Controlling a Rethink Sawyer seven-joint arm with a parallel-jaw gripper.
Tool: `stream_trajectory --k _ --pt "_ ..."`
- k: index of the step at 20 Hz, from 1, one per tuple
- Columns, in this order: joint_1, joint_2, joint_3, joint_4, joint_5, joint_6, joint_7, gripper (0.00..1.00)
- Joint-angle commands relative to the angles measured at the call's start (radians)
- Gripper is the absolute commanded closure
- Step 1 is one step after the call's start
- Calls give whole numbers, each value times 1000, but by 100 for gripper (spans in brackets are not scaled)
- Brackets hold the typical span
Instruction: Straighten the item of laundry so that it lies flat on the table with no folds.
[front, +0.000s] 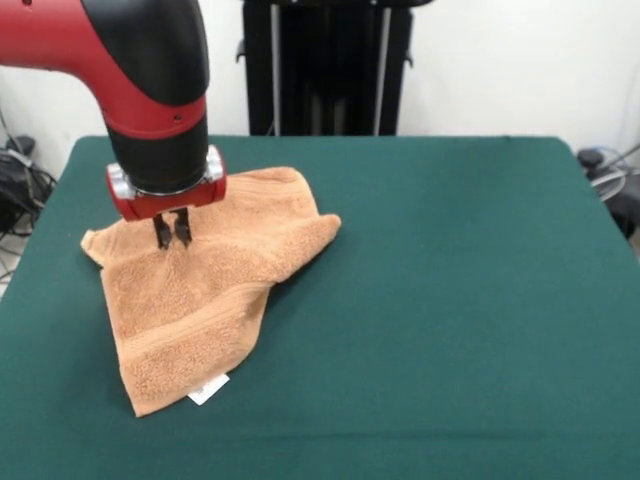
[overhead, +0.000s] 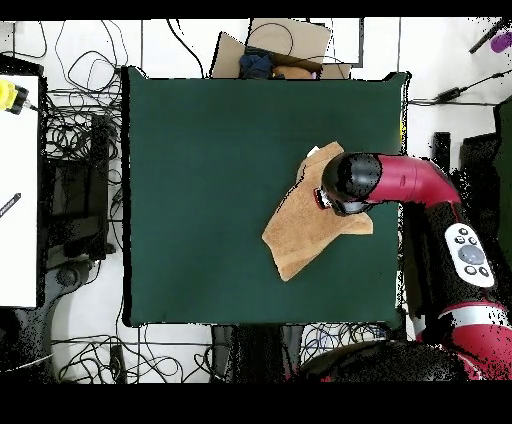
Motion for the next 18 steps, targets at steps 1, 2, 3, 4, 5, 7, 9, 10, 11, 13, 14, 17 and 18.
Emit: stream_trajectory --k 1,2,3,4,5,7,9,10,11,13,14,17,18 --pt "23 -62 -16 21 -95 -37 -115 100" --pt "25 -76 -27 27 -109 -45 -108 100" --pt "26 -86 -33 29 -120 -50 -105 100" --pt "36 -85 -41 12 -132 -37 -98 100" --pt "35 -87 -42 6 -137 -26 -104 100" --pt "29 -87 -40 -12 -142 0 -112 100" --pt "33 -77 -32 -38 -147 29 -123 100" --pt "33 -71 -28 -46 -148 40 -129 100" --pt "32 -65 -22 -55 -147 52 -136 100" --pt "30 -54 -12 -67 -143 70 -145 100" --pt "29 -49 -8 -74 -142 76 -152 100" --pt "31 -44 -7 -70 -139 76 -154 100" --pt "32 -45 -8 -66 -139 76 -152 100"
